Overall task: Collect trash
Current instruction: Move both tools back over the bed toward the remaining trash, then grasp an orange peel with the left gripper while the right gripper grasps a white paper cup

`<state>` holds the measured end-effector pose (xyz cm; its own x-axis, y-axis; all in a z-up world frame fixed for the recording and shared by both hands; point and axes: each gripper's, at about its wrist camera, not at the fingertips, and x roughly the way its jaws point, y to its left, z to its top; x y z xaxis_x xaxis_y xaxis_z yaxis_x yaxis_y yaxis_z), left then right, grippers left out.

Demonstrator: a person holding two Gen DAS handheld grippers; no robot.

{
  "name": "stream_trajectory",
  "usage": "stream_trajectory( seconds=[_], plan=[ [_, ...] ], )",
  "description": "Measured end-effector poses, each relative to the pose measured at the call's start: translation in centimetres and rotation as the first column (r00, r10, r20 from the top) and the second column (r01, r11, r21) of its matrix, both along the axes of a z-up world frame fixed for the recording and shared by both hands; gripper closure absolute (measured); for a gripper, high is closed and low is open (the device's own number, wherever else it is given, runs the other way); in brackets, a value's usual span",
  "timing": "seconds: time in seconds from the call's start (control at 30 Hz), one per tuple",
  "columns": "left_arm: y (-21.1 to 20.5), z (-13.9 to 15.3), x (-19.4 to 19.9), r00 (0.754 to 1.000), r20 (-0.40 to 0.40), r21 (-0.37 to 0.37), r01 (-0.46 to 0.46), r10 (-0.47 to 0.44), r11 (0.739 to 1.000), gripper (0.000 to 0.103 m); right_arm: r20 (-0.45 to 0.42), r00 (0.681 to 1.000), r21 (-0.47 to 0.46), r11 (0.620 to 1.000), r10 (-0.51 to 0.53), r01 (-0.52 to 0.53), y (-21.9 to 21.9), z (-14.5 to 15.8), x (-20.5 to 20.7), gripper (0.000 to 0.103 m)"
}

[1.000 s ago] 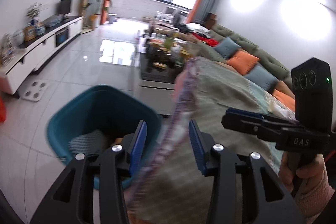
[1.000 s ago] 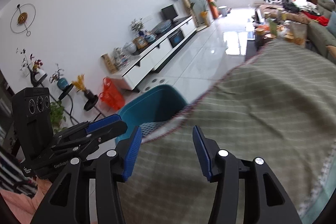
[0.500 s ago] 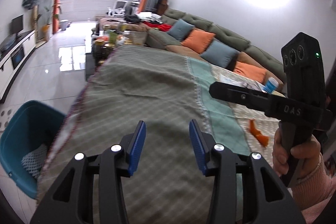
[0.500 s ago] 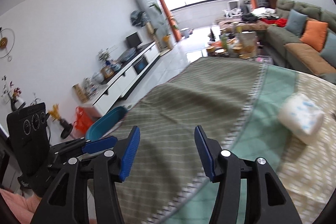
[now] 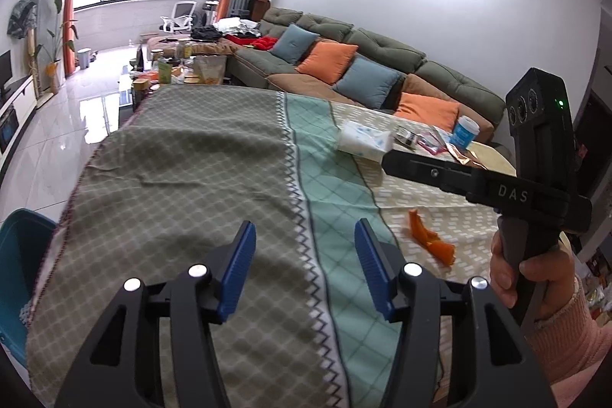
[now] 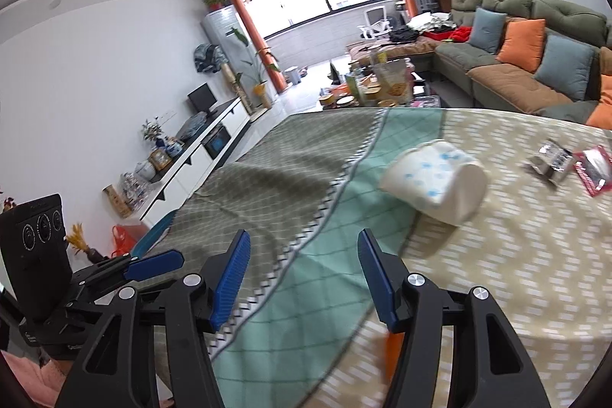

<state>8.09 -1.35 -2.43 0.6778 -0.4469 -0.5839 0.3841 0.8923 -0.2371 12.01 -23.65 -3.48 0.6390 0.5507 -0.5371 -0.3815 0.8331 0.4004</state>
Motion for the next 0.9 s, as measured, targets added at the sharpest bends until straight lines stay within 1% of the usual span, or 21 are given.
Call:
stream_trajectory(
  seconds=[0.13,0.33,0.4,0.6,0.73,0.9],
  plan=[
    [-1.7,-0.2,-0.1,0.999,-0.007,0.001,0.048,-0.048,0.999,0.048,-0.002,0.999,-0.003,0.999,-0.052,0.052,-2.0,0.0,0.1,0.043],
    [-5.2,-0.9,0.1,0.989,-0.032,-0.001,0.141,-0.141,0.99,0.048,-0.007,0.992,0.014,0.992,-0.123,0.123,-5.2,0.0,0.3,0.041],
    [-6.8,-1.3,0.4,0.982,-0.044,0.002,0.186,-0.186,0.983,0.048,-0.007,0.991,0.017,0.991,-0.135,0.136,-5.9,0.0,0.3,0.041],
    [-10.5,-2.6,1.6,0.958,-0.088,0.008,0.273,-0.271,0.962,0.051,-0.016,0.988,0.028,0.988,-0.151,0.151,-7.5,-0.5,0.5,0.041],
    [-12.0,-3.4,2.8,0.949,-0.131,0.002,0.288,-0.286,0.958,0.061,-0.027,0.987,0.038,0.987,-0.158,0.159,-8.1,-0.9,0.5,0.041],
    [-12.6,-4.3,4.1,0.942,-0.179,-0.011,0.286,-0.284,0.958,0.062,-0.04,0.986,0.049,0.986,-0.16,0.162,-8.7,-1.3,0.8,0.041]
  ],
)
